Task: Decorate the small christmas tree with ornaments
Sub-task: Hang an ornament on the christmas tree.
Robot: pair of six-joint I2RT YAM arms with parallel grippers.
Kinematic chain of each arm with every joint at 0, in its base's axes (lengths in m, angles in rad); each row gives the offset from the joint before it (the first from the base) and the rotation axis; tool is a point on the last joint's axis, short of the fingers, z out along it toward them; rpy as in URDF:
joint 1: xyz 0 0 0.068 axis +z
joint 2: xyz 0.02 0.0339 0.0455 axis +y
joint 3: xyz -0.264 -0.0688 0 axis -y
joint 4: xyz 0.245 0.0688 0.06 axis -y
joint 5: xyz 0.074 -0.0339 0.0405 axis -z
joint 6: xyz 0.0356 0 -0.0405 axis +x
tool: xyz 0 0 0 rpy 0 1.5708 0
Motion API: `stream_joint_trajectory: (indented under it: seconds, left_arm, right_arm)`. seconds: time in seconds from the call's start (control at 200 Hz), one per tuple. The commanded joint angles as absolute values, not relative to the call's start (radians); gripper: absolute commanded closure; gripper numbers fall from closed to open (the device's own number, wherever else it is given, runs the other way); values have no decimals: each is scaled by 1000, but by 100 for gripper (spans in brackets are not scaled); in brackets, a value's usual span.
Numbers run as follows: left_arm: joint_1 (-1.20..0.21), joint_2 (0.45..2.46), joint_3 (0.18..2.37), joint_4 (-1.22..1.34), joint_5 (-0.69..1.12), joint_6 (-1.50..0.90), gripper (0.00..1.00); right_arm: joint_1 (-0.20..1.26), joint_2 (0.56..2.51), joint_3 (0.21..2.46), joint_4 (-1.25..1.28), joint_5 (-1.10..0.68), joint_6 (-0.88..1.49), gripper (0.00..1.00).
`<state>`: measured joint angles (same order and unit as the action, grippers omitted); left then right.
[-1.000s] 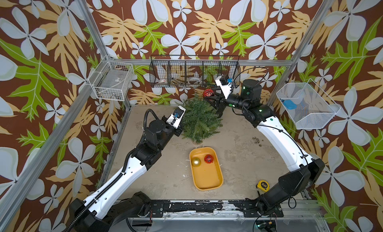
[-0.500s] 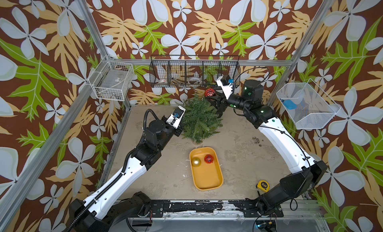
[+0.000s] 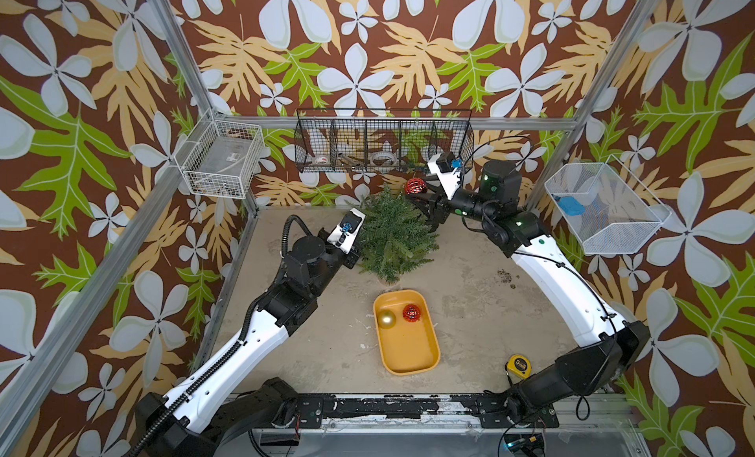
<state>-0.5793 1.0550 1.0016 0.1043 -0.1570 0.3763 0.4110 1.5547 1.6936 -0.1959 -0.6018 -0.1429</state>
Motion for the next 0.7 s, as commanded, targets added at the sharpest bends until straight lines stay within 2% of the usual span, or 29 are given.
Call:
stream_joint_trajectory:
  seconds: [0.0,0.696]
  left_arm:
    - [-578,1049,1002,112,-162,377,81]
    - [-577,1053,1004,113,-159,374,81]
  right_arm:
    - [412,1543,1682,-177,-597,-160,54]
    - [412,1494,1608,-167,-527,-172,54]
